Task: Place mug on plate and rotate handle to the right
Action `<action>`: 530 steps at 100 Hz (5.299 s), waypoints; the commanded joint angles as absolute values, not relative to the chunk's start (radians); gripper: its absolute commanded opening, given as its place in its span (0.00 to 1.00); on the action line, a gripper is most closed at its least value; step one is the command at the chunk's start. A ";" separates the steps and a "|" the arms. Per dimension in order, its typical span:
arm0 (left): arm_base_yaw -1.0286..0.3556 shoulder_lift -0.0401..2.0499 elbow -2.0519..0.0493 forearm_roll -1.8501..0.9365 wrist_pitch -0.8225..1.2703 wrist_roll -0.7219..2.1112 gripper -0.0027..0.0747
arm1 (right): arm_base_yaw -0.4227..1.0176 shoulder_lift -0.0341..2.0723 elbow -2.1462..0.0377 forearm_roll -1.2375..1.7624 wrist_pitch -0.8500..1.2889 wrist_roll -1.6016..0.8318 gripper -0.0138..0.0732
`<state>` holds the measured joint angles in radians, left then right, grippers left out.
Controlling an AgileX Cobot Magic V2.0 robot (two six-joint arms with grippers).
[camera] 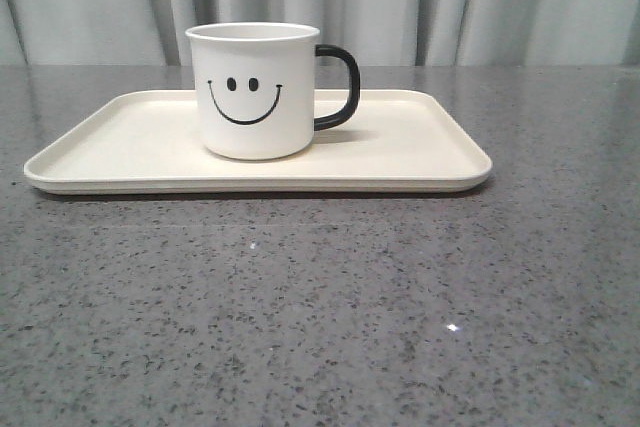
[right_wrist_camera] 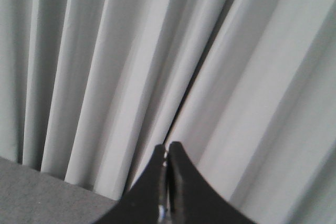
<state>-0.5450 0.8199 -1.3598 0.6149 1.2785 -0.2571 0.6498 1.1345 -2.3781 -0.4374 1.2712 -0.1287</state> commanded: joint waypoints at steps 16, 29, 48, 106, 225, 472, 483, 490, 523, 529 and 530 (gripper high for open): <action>-0.550 0.817 -1.379 0.612 1.237 -0.269 0.01 | 0.645 0.935 -2.219 -0.540 1.182 -0.072 0.02; -0.550 0.817 -1.379 0.603 1.221 -0.269 0.01 | 0.645 0.781 -1.975 -0.596 1.107 0.007 0.02; -0.550 0.817 -1.379 0.601 1.215 -0.269 0.01 | 0.645 0.559 -1.557 -0.670 0.963 0.175 0.02; -0.550 0.817 -1.379 0.583 1.175 -0.269 0.01 | 0.645 0.356 -1.007 -0.887 0.876 0.497 0.02; -0.550 0.817 -1.379 0.573 1.179 -0.269 0.01 | 0.645 0.356 -1.007 -0.888 0.876 0.497 0.02; -0.049 -0.033 0.011 0.156 -0.174 -0.269 0.01 | 0.645 0.356 -1.007 -0.888 0.875 0.497 0.02; -0.049 -0.033 0.011 0.156 -0.174 -0.269 0.01 | 0.645 0.356 -1.007 -0.888 0.875 0.497 0.02; -0.049 -0.033 0.011 0.156 -0.174 -0.269 0.01 | 0.645 0.356 -1.007 -0.888 0.875 0.497 0.02; -0.049 -0.033 0.011 0.156 -0.174 -0.269 0.01 | 0.645 0.356 -1.007 -0.888 0.875 0.497 0.02; -0.049 -0.033 0.011 0.156 -0.174 -0.269 0.01 | 0.645 0.356 -1.007 -0.888 0.875 0.497 0.02; -0.049 -0.033 0.011 0.156 -0.174 -0.269 0.01 | 0.645 0.356 -1.007 -0.888 0.875 0.497 0.02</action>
<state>-0.0518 -0.0032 0.0006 0.1671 -0.0943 -0.2597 0.6498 0.3395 -0.9892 -0.8410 0.9398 0.4945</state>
